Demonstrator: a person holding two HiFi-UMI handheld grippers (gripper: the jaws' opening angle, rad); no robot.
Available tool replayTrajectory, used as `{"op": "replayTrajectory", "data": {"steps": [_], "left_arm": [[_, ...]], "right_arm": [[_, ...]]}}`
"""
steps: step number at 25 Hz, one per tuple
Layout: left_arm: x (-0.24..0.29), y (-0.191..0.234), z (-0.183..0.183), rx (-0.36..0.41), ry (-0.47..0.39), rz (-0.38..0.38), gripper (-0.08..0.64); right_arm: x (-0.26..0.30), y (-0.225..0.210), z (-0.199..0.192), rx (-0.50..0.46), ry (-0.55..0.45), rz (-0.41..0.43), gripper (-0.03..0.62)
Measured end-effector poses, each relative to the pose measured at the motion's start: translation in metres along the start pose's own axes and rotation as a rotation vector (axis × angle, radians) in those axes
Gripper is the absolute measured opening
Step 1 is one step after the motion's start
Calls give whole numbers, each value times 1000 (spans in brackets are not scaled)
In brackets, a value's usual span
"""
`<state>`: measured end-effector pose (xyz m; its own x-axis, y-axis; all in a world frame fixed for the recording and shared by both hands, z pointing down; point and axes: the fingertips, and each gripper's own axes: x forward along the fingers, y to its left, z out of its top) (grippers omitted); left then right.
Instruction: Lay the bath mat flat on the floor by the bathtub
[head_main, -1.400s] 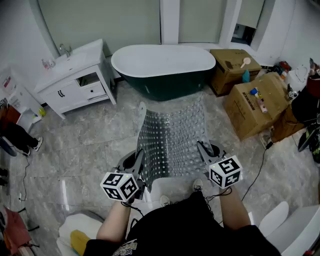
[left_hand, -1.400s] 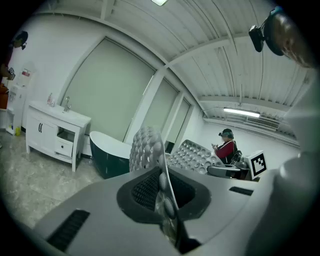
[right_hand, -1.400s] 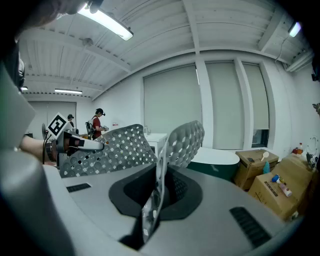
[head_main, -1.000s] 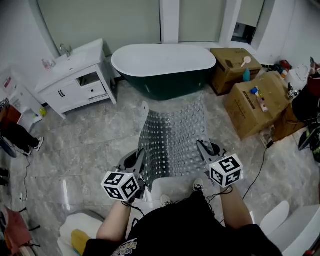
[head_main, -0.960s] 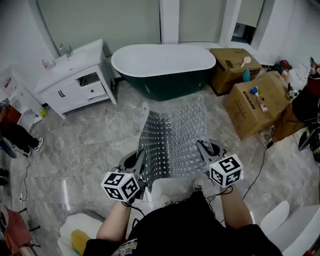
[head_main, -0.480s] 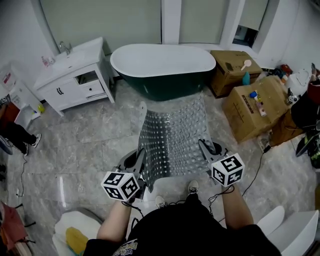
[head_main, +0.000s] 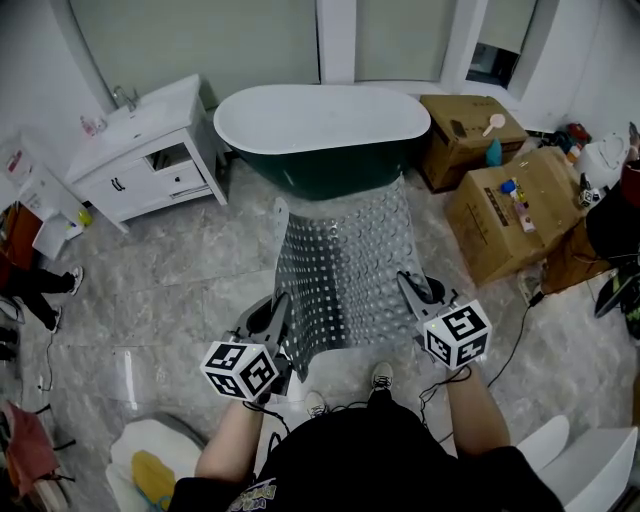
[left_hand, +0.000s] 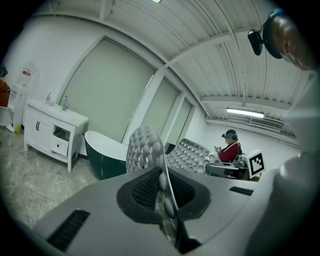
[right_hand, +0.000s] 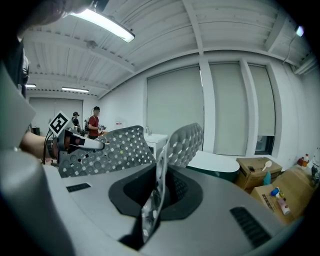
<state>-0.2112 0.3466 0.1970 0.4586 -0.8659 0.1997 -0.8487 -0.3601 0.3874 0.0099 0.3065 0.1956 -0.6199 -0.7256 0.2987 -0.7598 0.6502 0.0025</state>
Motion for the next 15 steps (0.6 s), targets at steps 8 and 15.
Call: {"op": "replayTrajectory", "data": {"steps": [8,15], "left_arm": [[48,-33,-4,-5,-15,30,30],[89,-61,-9,-12,-23,53,30]], "right_arm": [[-4,-60,-4,-3,-6,32,32],[-8,-113,-6,-23,-9,60,32]]}}
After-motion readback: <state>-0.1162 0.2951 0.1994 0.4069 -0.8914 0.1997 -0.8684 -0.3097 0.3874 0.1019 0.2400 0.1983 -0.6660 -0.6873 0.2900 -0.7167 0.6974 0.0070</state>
